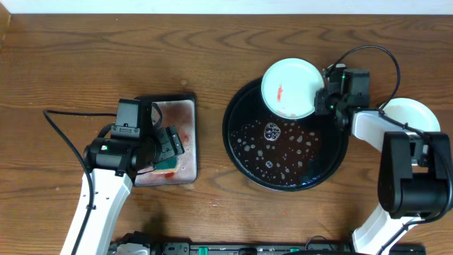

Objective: Clean dirty plates on tray and stack at the side
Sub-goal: 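Grasp the last red-stained mint plate rim and drag it to tray center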

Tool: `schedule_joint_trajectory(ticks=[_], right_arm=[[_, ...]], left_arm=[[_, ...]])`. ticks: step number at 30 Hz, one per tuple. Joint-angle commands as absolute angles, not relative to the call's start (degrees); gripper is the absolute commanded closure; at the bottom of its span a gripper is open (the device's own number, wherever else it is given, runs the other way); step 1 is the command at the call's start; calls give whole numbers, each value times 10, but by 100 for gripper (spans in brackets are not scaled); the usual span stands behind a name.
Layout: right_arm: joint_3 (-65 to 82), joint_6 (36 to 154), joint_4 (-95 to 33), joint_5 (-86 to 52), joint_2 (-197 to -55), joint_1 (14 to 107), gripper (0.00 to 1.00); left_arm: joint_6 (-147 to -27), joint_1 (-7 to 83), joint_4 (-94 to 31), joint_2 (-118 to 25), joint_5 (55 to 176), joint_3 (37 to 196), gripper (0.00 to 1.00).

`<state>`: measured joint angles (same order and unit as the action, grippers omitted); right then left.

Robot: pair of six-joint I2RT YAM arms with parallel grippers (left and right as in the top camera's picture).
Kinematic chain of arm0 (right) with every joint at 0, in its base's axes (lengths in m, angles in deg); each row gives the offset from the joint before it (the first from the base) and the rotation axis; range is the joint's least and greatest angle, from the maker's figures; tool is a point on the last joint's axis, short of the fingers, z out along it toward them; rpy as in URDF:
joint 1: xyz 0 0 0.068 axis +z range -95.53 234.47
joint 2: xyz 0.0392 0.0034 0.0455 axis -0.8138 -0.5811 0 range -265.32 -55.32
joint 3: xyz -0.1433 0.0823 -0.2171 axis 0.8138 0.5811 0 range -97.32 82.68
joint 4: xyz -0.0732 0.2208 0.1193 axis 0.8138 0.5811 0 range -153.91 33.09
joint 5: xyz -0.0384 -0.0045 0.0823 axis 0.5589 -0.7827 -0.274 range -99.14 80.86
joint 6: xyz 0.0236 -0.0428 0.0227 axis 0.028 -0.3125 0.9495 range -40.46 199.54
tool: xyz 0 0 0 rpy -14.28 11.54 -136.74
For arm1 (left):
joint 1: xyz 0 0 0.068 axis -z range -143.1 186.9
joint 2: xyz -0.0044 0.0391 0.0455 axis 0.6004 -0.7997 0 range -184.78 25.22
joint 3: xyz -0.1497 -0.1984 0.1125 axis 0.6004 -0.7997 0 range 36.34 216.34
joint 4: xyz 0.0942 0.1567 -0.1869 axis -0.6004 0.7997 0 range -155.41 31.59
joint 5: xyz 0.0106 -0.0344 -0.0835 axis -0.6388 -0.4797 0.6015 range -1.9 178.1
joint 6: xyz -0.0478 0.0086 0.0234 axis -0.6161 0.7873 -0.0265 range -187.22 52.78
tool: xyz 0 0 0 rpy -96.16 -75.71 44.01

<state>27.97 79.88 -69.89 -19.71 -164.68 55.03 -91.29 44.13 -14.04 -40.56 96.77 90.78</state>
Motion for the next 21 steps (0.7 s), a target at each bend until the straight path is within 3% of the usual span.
schedule_joint_trajectory(ticks=[1, 6, 11, 17, 21], right_arm=[[275, 799, -685, -201, -1641, 553, 99], [275, 813, -619, -201, -1562, 553, 99], [275, 899, -483, -201, -1444, 553, 99], [281, 998, -274, -201, -1415, 554, 99], [321, 1059, -256, -201, -1426, 564, 99]], left_arm=[[-910, 439, -138, -404, 965, 908, 17], [-910, 439, -138, -404, 965, 908, 17], [-910, 439, -138, -404, 965, 908, 17], [-910, 439, -138, -404, 965, 908, 17], [-910, 439, -138, -404, 965, 908, 16]])
